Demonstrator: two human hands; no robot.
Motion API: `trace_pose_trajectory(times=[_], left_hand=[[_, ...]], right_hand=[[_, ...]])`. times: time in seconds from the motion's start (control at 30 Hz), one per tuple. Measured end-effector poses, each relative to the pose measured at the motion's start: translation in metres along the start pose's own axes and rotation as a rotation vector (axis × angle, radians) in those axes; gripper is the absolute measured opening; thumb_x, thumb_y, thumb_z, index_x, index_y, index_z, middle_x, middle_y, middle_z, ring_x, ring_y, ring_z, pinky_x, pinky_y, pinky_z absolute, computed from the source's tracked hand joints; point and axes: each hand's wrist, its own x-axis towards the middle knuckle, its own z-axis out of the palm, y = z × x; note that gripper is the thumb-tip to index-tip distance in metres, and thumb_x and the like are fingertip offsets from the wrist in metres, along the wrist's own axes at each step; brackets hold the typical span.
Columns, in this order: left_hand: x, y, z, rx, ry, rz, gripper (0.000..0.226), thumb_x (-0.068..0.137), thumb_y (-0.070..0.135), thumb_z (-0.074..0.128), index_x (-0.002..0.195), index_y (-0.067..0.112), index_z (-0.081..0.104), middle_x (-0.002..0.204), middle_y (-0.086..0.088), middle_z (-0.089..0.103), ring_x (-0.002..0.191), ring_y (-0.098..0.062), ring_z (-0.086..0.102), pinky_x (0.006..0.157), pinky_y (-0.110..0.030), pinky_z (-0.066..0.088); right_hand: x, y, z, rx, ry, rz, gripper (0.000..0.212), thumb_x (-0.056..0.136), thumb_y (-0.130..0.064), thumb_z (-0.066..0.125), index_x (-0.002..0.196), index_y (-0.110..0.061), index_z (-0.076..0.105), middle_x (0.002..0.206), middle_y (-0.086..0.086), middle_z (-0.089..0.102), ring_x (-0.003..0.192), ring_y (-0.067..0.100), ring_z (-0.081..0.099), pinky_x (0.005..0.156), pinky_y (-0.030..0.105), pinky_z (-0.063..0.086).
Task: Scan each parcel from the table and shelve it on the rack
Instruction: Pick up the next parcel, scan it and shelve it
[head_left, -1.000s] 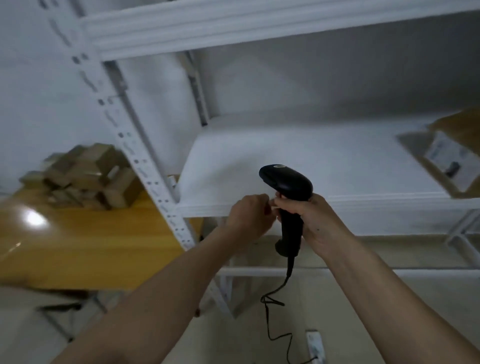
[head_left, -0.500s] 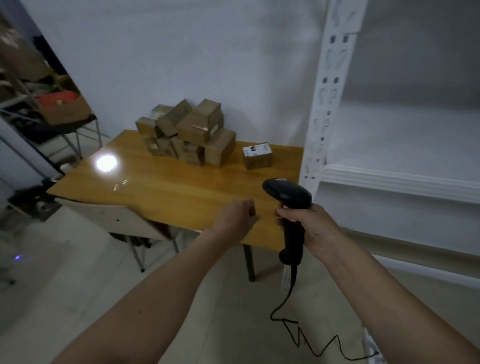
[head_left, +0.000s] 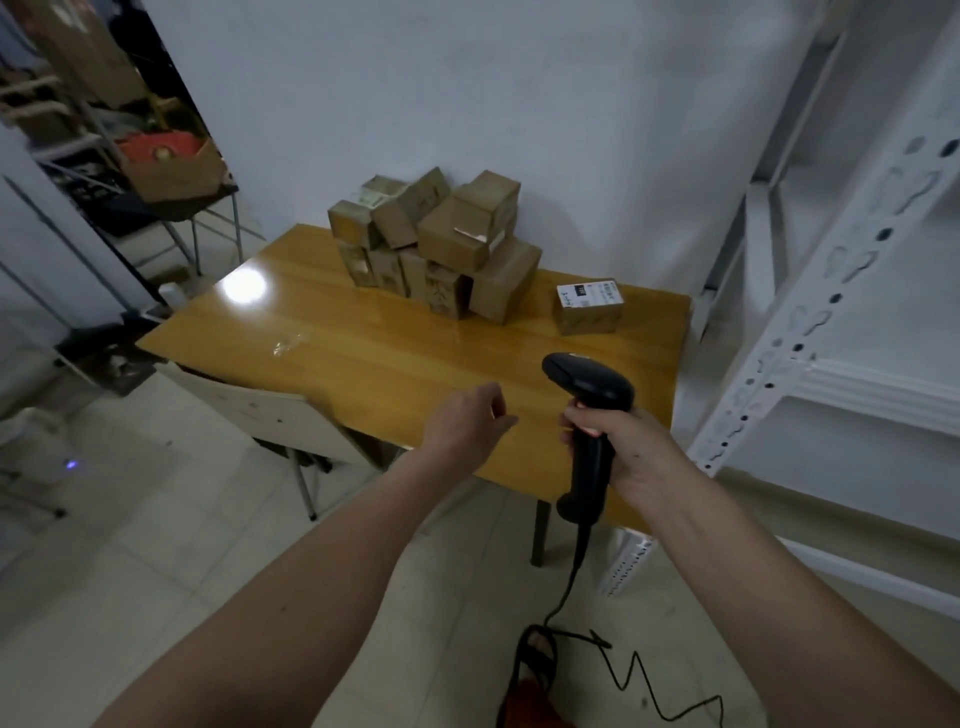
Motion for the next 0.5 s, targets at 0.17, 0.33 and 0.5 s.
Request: trace_pose_trajectory(times=[0.17, 0.33, 0.5], left_hand=[[0.069, -0.006, -0.009, -0.004, -0.030, 0.013, 0.016, 0.095, 0.031, 0.060, 0.096, 0.016, 0.055, 0.093, -0.007, 0.063, 0.083, -0.023, 0.059, 0.073, -0.040, 0.052], [0.157, -0.001, -0.002, 0.017, -0.110, 0.050, 0.034, 0.090, 0.029, 0.067, 0.119, 0.018, 0.055, 0.099, 0.001, 0.061, 0.088, -0.017, 0.056, 0.074, -0.033, 0.050], [0.229, 0.001, 0.012, 0.086, -0.156, 0.087, 0.058, 0.088, 0.034, 0.069, 0.137, 0.016, 0.045, 0.132, -0.006, 0.047, 0.119, -0.023, 0.047, 0.090, -0.032, 0.042]], right_hand=[[0.057, -0.025, 0.014, 0.037, 0.030, 0.009, 0.011, 0.079, 0.000, 0.071, 0.090, -0.003, 0.067, 0.078, 0.011, 0.070, 0.072, 0.023, 0.066, 0.080, 0.037, 0.053], [0.114, -0.058, 0.016, 0.064, 0.091, 0.037, 0.013, 0.077, -0.001, 0.072, 0.089, -0.003, 0.067, 0.080, 0.012, 0.067, 0.078, 0.026, 0.064, 0.089, 0.042, 0.051], [0.162, -0.086, 0.017, 0.062, 0.145, 0.059, 0.011, 0.079, -0.004, 0.072, 0.088, -0.002, 0.066, 0.080, 0.012, 0.064, 0.077, 0.024, 0.061, 0.093, 0.041, 0.049]])
